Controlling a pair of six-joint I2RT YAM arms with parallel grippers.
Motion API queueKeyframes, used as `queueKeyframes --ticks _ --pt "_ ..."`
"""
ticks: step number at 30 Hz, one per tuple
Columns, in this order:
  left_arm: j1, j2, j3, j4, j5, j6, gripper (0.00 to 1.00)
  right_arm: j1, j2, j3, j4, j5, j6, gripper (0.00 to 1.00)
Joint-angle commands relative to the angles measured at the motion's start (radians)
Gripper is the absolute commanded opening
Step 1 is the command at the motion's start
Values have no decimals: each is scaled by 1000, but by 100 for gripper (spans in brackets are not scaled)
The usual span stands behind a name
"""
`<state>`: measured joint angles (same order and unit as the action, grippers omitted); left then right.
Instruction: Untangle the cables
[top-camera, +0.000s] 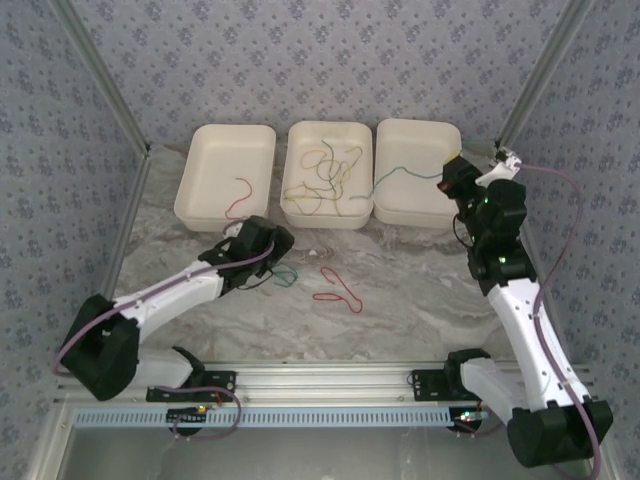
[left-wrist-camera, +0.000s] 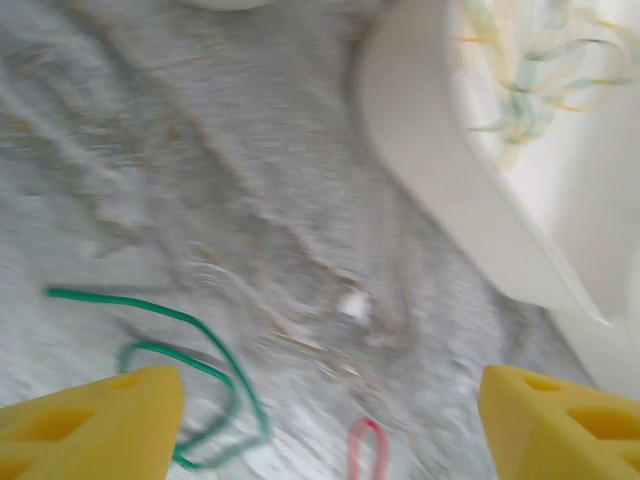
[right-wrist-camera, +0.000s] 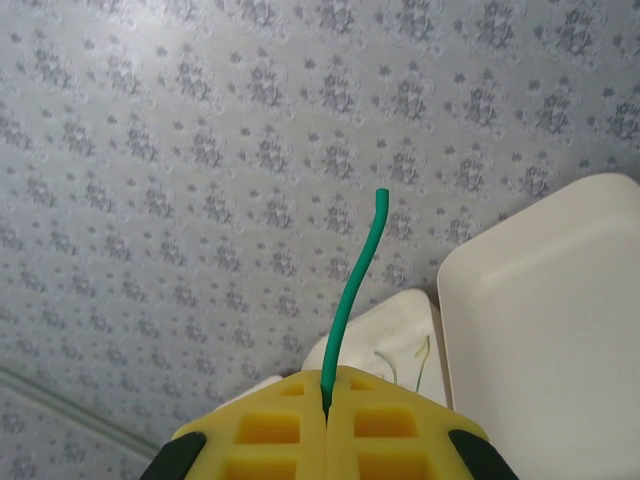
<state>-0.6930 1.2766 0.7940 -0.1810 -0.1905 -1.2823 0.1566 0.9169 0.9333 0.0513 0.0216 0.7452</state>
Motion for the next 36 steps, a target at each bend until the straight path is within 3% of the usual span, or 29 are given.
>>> queueKeyframes --ticks 1,3,4,11,15,20,27,32,34,36 --pt "-76 -81 95 -16 -81 4 81 82 -71 -36 -105 59 -29 0" --pt "-135 -70 132 3 -103 -33 92 146 -104 -42 -145 100 -29 0" --pt "-157 -59 140 25 -113 -48 92 175 -112 -45 -158 117 -27 0" --pt "-238 88 146 203 -122 -278 92 379 -157 -69 -221 264 -5 0" --pt "-255 139 195 198 -161 -304 89 469 -175 -81 -239 343 12 0" --pt "-282 184 218 101 -138 -371 82 526 -187 -76 -268 430 14 0" --pt "-373 158 157 93 -303 -451 83 563 -171 -53 -350 573 151 0" --pt "-395 182 173 95 -347 -463 83 631 -129 10 -453 705 261 0" --pt "-395 194 178 80 -357 -473 80 657 -124 24 -470 742 287 0" --pt "-396 201 161 97 -371 -486 70 676 -116 45 -497 766 315 0"
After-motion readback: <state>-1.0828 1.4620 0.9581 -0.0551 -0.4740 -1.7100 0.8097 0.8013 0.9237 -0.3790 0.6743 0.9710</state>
